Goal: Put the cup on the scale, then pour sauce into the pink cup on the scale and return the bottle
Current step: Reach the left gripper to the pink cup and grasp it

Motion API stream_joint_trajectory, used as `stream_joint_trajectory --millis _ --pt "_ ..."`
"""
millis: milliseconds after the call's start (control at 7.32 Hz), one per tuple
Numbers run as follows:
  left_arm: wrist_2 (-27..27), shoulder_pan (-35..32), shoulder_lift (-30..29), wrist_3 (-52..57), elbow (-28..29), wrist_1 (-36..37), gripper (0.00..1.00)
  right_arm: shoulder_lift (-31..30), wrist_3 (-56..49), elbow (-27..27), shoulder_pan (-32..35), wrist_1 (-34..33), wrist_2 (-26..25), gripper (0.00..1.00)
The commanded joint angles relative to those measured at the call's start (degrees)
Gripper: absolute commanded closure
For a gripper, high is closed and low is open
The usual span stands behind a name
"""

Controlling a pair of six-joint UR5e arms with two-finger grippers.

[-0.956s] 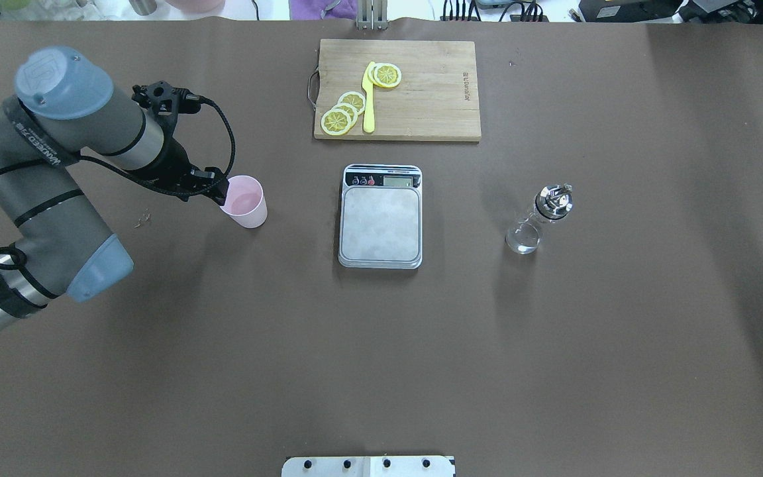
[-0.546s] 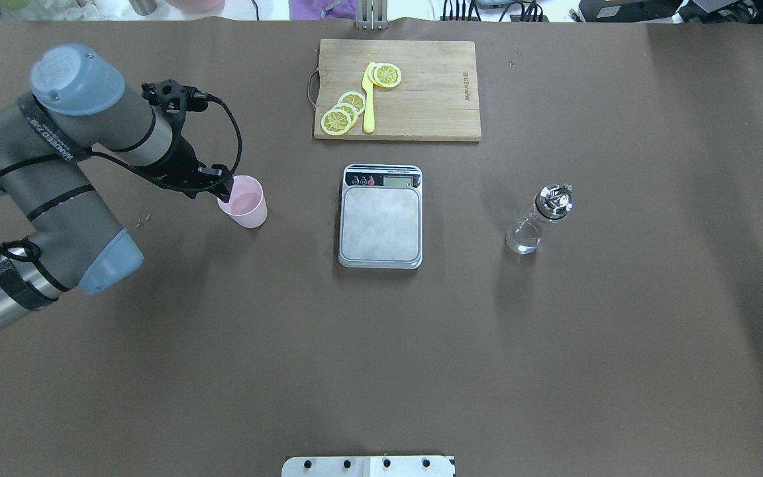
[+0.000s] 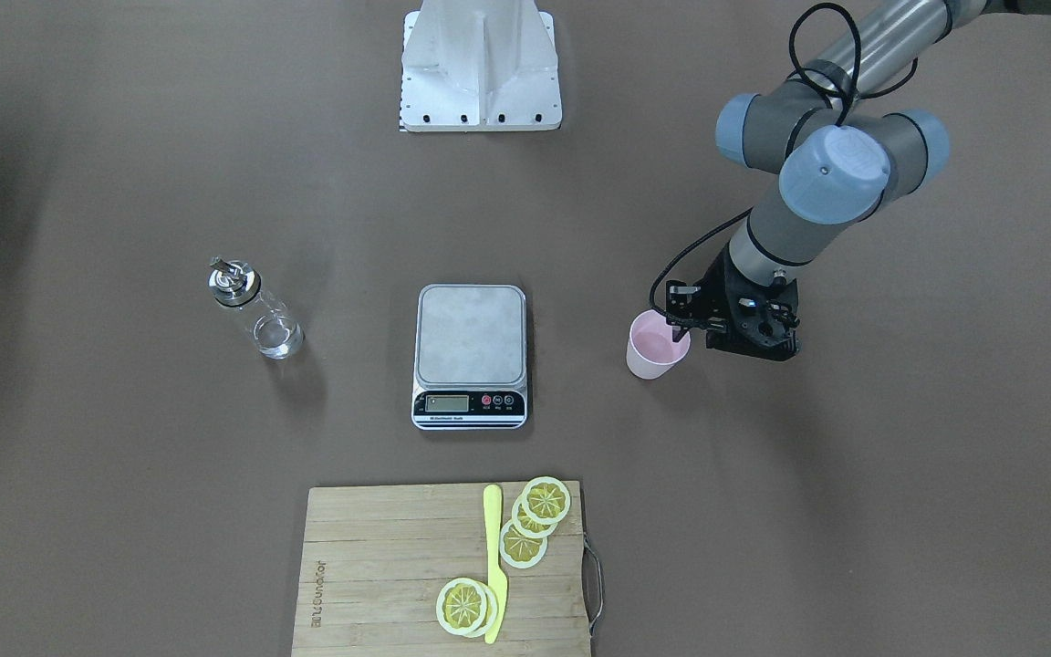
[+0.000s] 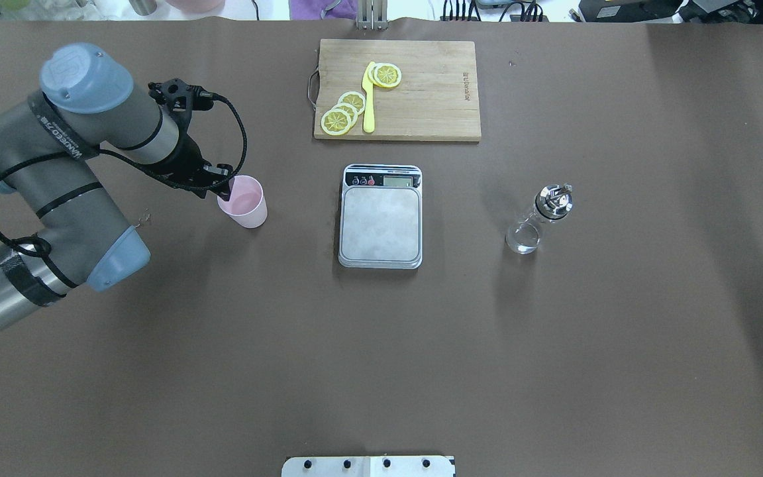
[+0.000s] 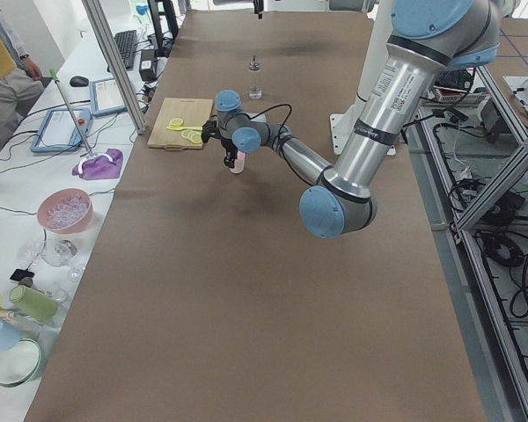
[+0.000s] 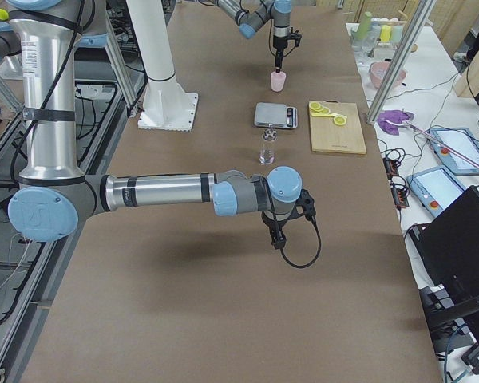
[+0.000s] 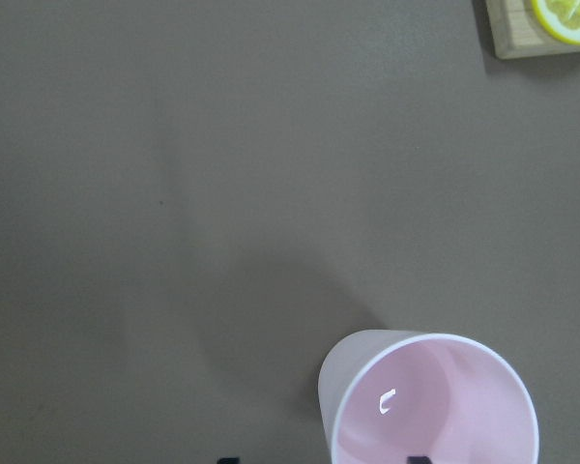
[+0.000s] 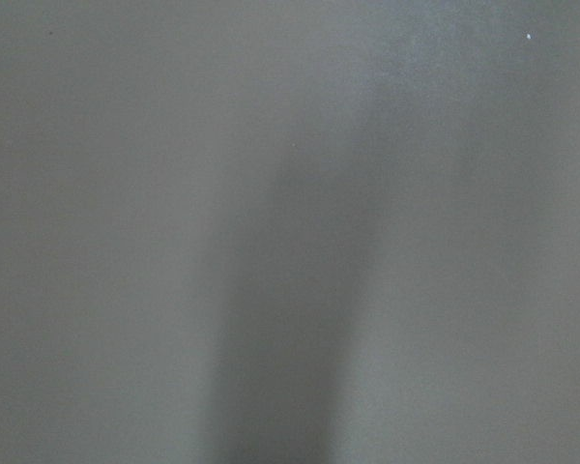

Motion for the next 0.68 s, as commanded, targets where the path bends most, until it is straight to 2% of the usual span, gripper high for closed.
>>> stream_joint_trajectory --millis 0,137,273,546 --pt "0.0 0.1 -0.6 -0.4 1.5 -1.2 0.57 0.0 0.1 0.0 0.0 0.0 0.0 0.0" --pt "0.0 0.4 -0.6 -0.6 1.4 -1.3 0.75 0.0 0.1 0.0 0.0 0.0 0.0 0.0" --pt "0.0 0.4 -0.6 -0.7 1.4 -1.1 1.0 0.0 0.1 0.0 0.0 0.0 0.0 0.0" --pt "0.0 0.4 -0.9 -0.8 0.5 -0.7 1.0 0.2 0.0 0.4 -0.2 0.2 -0.2 0.0"
